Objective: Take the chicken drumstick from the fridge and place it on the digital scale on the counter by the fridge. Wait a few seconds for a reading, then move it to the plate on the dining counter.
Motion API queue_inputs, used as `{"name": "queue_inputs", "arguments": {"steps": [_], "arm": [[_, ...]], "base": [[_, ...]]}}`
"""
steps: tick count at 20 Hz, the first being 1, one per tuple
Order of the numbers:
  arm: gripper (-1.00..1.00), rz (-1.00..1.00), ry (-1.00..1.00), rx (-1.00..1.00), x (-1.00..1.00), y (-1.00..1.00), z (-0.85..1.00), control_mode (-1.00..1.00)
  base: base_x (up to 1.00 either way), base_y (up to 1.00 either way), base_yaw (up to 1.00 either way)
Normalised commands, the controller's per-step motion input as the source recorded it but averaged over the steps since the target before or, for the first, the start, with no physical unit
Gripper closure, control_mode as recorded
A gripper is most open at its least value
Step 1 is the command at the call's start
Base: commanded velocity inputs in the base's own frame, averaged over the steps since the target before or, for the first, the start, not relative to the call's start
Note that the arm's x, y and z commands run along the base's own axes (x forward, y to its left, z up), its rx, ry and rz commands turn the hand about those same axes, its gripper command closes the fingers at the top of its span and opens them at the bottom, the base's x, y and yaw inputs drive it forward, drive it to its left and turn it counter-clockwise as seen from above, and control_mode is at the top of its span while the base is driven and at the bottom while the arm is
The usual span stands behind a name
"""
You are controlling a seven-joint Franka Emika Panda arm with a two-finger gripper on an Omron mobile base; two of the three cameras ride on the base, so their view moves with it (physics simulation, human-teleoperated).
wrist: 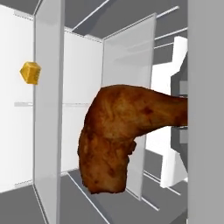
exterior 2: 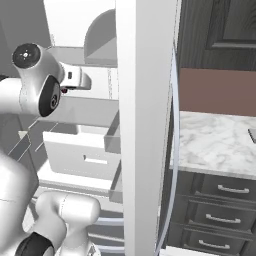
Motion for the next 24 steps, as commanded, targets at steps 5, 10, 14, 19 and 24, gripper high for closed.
{"name": "queue_inputs", "arguments": {"steps": [5,10,14,19,24], "arm": [[1.0,0.0,0.06,0.0,-0.86,0.0,0.16,-1.0],[1.0,0.0,0.15,-0.01,-0.68,0.0,0.01,-1.0],[1.0,0.0,0.14,0.0,-0.72,0.0,0.0,-1.0],[1.0,-0.05,0.01,0.0,-0.53,-0.08,-0.37,-1.0],[1.0,-0.19,0.0,0.0,-0.02,-0.02,-0.41,-1.0]], "base": [[0.0,0.0,0.0],[0.0,0.0,0.0],[0.0,0.0,0.0],[0.0,0.0,0.0],[0.0,0.0,0.0]]}}
